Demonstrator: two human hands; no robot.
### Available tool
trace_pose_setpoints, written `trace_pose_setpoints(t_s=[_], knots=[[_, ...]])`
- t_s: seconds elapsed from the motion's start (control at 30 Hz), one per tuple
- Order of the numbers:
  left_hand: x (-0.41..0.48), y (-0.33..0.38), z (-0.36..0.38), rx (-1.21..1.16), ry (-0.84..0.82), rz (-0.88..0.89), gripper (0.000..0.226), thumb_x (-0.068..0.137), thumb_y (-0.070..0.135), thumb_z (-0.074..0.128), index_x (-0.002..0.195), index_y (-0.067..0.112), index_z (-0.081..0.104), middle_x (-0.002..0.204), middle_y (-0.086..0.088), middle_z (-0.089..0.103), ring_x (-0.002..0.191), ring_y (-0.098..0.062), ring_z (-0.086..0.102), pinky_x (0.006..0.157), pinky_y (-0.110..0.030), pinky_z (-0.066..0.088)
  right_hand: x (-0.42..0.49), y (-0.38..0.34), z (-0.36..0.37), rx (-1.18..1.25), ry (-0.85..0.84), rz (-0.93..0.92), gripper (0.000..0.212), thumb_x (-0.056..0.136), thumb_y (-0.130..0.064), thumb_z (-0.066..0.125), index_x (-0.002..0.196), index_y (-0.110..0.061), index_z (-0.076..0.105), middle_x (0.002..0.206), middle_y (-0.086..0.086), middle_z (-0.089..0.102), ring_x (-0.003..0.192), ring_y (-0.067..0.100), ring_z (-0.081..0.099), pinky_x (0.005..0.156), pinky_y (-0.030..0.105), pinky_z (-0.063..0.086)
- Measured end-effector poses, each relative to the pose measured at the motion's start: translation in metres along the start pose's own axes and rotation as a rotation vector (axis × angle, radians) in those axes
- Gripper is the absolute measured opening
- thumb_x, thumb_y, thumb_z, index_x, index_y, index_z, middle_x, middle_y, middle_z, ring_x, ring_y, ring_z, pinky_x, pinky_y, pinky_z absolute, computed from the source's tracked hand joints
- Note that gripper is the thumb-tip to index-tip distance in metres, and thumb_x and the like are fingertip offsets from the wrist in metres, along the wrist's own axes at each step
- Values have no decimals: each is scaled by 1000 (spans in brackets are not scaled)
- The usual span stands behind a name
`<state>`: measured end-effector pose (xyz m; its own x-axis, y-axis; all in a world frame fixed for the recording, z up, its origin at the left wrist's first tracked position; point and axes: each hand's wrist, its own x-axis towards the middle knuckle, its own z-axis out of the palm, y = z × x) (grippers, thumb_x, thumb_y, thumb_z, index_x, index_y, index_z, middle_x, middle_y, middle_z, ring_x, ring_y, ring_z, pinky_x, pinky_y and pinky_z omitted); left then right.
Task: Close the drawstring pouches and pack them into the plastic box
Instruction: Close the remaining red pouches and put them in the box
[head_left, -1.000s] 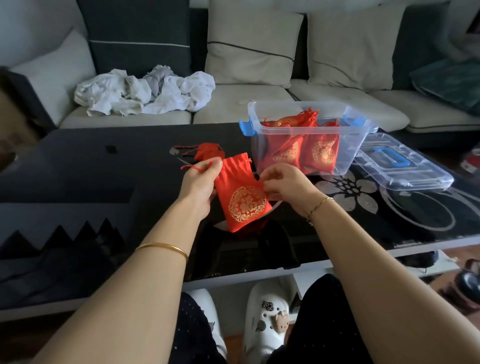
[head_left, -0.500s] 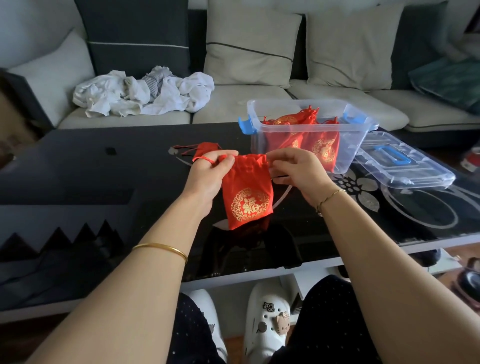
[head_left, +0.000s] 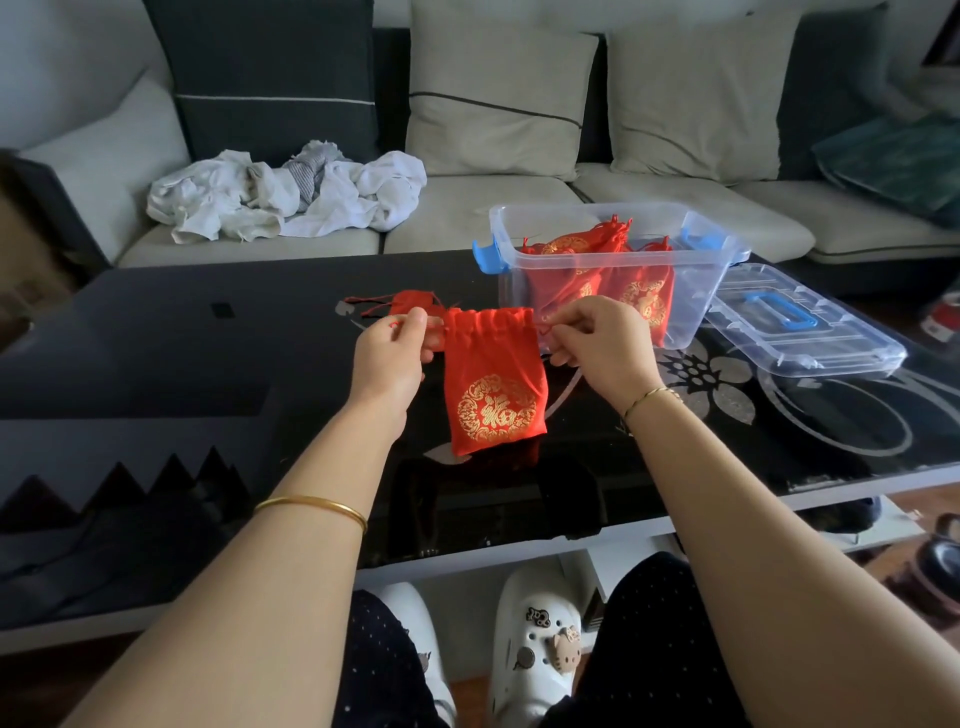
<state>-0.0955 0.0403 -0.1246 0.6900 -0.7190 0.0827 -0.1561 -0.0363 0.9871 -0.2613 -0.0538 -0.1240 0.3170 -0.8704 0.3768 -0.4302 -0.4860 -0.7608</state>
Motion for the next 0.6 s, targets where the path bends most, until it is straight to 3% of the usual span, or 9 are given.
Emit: trace_pose_setpoints(t_s=[0.17, 0.3, 0.37, 0.47, 0.6], knots=[[3, -4, -5, 240, 31, 131, 31, 99, 27, 41, 92, 8, 65, 77, 2, 61, 71, -11, 54, 71, -30, 46, 1, 2, -1, 3, 3, 13, 10, 90, -4, 56, 97, -9, 61, 72, -5, 67, 56, 2, 65, 54, 12, 52], [3, -6, -8, 409, 80, 199, 41, 99, 31, 40, 86, 1, 65, 76, -4, 60, 68, -13, 52, 67, -31, 42, 0, 1, -4, 33, 1, 60, 2, 91, -8, 58, 92, -7, 59, 71, 3, 69, 60, 12, 68, 60, 24, 57], [2, -4, -8, 418, 96, 165, 42, 99, 31, 39, 76, 6, 65, 73, 0, 58, 69, -13, 52, 69, -31, 41, -1, 0, -7, 54, -15, 83, 9, 91, -13, 58, 86, -7, 63, 70, 6, 69, 59, 17, 67, 61, 27, 57], [4, 1, -6, 224, 113, -45, 43, 98, 30, 41, 63, 13, 59, 64, 4, 50, 58, -11, 44, 60, -28, 36, 0, -2, -11, 147, -30, 196, 23, 92, -22, 57, 80, -4, 65, 66, 2, 62, 56, 12, 54, 57, 24, 49], [6, 5, -9, -386, 1, -488, 38, 97, 36, 47, 66, 15, 57, 49, 6, 42, 40, -6, 33, 45, -20, 27, 1, -4, -12, 587, -112, 575, 28, 92, -29, 58, 69, -15, 62, 60, -5, 50, 53, 7, 40, 55, 20, 37]])
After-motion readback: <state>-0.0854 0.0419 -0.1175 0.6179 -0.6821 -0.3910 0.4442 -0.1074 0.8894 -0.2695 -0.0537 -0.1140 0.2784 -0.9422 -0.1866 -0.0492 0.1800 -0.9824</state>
